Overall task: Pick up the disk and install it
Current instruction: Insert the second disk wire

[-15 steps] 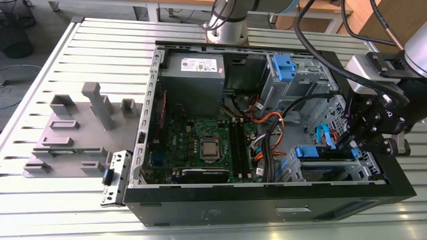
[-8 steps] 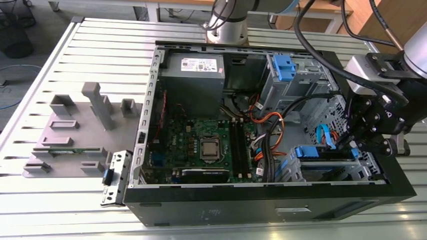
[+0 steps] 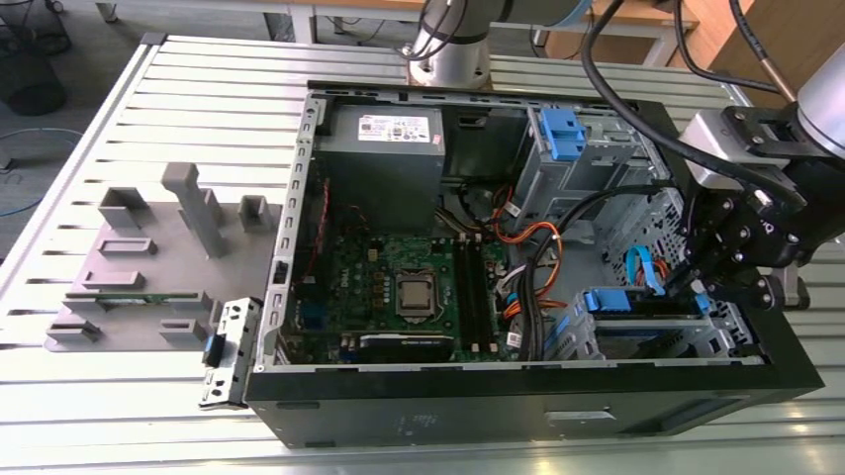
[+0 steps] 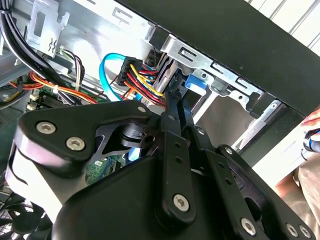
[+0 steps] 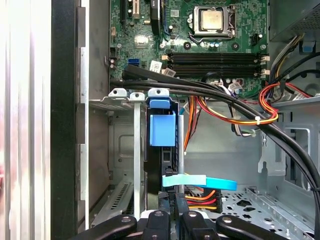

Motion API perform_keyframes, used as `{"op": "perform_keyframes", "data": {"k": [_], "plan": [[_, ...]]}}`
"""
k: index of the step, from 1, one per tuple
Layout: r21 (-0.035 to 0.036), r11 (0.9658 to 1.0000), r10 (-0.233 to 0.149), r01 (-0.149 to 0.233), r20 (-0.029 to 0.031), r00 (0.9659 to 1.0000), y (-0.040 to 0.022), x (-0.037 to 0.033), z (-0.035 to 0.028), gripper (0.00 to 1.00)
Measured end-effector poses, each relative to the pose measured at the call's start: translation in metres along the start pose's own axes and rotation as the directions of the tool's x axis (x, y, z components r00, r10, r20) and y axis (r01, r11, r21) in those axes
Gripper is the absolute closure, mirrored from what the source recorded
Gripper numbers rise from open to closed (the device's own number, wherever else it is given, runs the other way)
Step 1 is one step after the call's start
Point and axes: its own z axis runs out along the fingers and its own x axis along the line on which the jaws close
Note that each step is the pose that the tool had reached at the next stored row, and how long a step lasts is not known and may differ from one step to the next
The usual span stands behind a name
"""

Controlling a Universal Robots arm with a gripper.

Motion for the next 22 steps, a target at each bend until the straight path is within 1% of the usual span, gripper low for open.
{"op": "perform_keyframes", "data": {"k": [17, 22], "plan": [[0.0001, 1.0, 0.0, 0.0, -0.0001, 1.0, -0.0001, 0.0, 0.0055, 0.84], [0.0, 1.0, 0.0, 0.0, 0.0, 1.0, -0.0001, 0.0, 0.0061, 0.84]]}}
